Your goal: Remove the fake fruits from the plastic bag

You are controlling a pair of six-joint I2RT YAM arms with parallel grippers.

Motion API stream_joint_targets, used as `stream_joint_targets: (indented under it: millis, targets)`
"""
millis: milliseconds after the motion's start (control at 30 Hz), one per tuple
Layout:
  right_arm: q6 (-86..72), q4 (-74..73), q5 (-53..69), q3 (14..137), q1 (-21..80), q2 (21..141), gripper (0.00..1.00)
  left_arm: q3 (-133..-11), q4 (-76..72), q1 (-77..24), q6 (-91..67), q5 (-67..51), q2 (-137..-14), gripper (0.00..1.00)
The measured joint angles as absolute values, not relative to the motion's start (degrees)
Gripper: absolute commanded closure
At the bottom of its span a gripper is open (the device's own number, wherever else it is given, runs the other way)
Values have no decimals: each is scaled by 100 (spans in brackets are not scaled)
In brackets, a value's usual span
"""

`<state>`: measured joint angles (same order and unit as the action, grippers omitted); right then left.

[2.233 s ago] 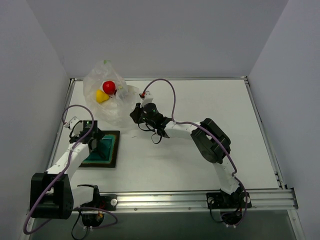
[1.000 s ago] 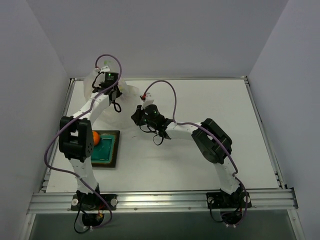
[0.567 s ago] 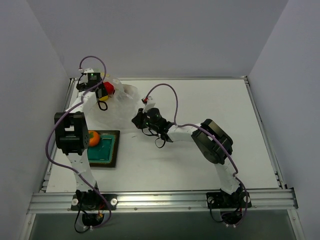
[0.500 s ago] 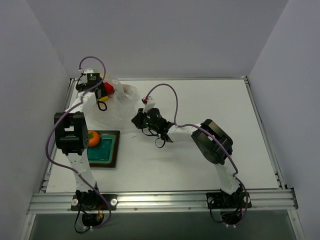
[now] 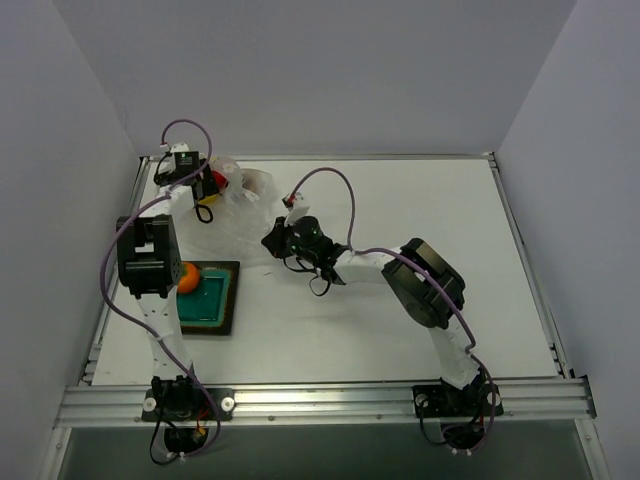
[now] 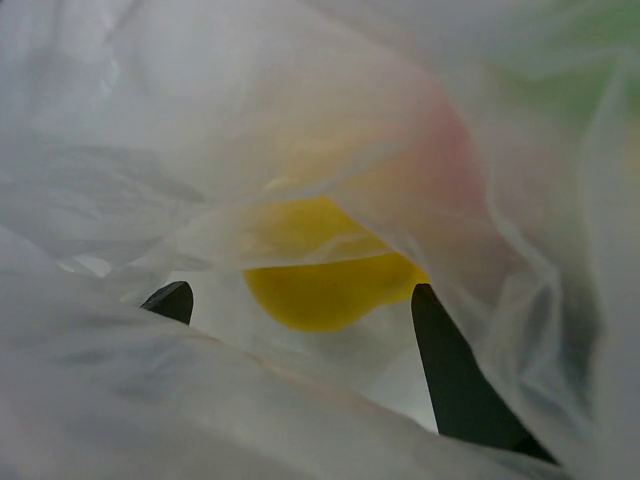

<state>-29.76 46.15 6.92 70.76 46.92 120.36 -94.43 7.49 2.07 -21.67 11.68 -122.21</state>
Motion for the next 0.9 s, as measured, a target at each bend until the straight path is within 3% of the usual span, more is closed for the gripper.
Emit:
stream_joint_targets:
  millis: [267, 300, 333, 400, 433, 533, 767, 833, 900]
  targets:
    - [-2886, 4565, 718, 7308, 4692, 12204, 100, -9644, 567, 344, -2290, 751, -12818, 5]
    - [-2873, 4569, 735, 7347, 4692, 12245, 100, -9719, 561, 355, -2294, 718, -12877, 8]
    - [-2869, 4565, 749, 7376, 4692, 12280, 100, -9782, 541, 366, -2300, 690, -12932, 19]
    - [-2862, 4556, 770, 7408, 4692, 12344, 100, -9837, 443, 381, -2320, 617, -12978, 29]
    - [-2856, 4539, 779, 7417, 4692, 12366, 100, -9837, 419, 384, -2305, 593, -12978, 41]
    - [-2847, 4464, 792, 7428, 4692, 12370, 100, -9837, 196, 403, -2318, 482, -12975, 58]
    - [-2838, 4429, 797, 7498, 4692, 12370, 100, -9837, -40, 421, -2255, 318, -12916, 79]
    - [-2829, 4403, 794, 7507, 4692, 12370, 100, -9832, -45, 421, -2237, 272, -12862, 73]
    - [-2825, 4383, 794, 7511, 4692, 12370, 100, -9800, -60, 421, -2165, 226, -12779, 52]
